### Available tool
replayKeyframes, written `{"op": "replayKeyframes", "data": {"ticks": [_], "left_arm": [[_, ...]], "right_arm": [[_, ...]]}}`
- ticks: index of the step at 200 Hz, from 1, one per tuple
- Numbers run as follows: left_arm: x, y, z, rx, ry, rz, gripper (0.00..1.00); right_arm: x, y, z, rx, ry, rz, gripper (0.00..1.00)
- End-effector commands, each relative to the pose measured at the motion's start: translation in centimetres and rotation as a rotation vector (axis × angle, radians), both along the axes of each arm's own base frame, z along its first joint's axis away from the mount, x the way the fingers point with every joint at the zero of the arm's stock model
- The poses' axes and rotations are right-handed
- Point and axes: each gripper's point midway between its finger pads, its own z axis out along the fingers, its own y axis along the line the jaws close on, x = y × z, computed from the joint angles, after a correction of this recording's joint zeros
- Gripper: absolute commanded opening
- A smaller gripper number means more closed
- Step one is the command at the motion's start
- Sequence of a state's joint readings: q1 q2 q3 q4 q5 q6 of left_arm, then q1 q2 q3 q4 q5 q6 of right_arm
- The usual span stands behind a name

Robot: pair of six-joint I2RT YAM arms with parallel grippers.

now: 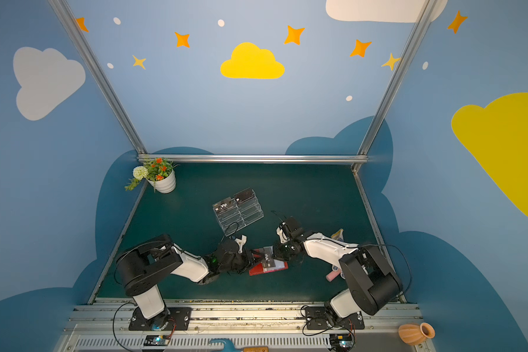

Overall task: Take the credit cards out of the card holder
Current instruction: Take out the credit card from the card slot.

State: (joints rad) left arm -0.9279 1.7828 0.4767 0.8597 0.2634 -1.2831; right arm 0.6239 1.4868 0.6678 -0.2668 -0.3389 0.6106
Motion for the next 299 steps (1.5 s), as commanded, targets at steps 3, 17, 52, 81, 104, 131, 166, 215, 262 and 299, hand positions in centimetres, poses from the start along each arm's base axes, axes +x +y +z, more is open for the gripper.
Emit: {"op": "replayKeyframes", "data": {"ticks": [3,17,52,81,104,131,166,215,262,299], "left_arm": [[-1.1,1.9,-3.3,0.109,0.068,0.015,0.31],[-1.0,1.9,-3.3,0.108,0.069,0.018,0.3],[-1.1,2.0,-3.3,0.106,0.07,0.02,0.25],[-1.1,2.0,-3.5,0.107,0.073,0.02,0.23],[-1.0,1.9,-3.5,0.103,0.076,0.02,0.22],[-1.1,1.6,-3.6,0.097,0.078,0.011,0.24],[-1.1,1.5,-3.7,0.095,0.079,0.009,0.24],[-1.1,1.5,-3.9,0.099,0.083,0.008,0.17],[-1.2,1.7,-3.8,0.098,0.081,0.01,0.04],[-0.9,2.2,-2.7,0.067,0.05,0.016,0.04]], "right_arm": [[-1.4,-0.4,-1.7,-0.03,0.051,-0.005,0.07],[-1.5,-0.2,-1.9,-0.027,0.053,-0.005,0.07],[-1.6,-0.2,-2.0,-0.033,0.053,-0.004,0.06],[-1.6,-0.2,-2.1,-0.034,0.055,-0.003,0.06],[-1.6,-0.2,-2.0,-0.03,0.055,-0.005,0.06],[-1.7,-0.1,-2.1,-0.028,0.06,-0.002,0.06],[-1.8,0.0,-2.3,-0.026,0.062,0.0,0.05],[-1.9,0.1,-2.4,-0.024,0.066,0.002,0.05],[-1.9,0.1,-2.2,-0.026,0.063,0.007,0.05],[-1.7,-0.3,-2.0,-0.037,0.055,0.001,0.08]]}}
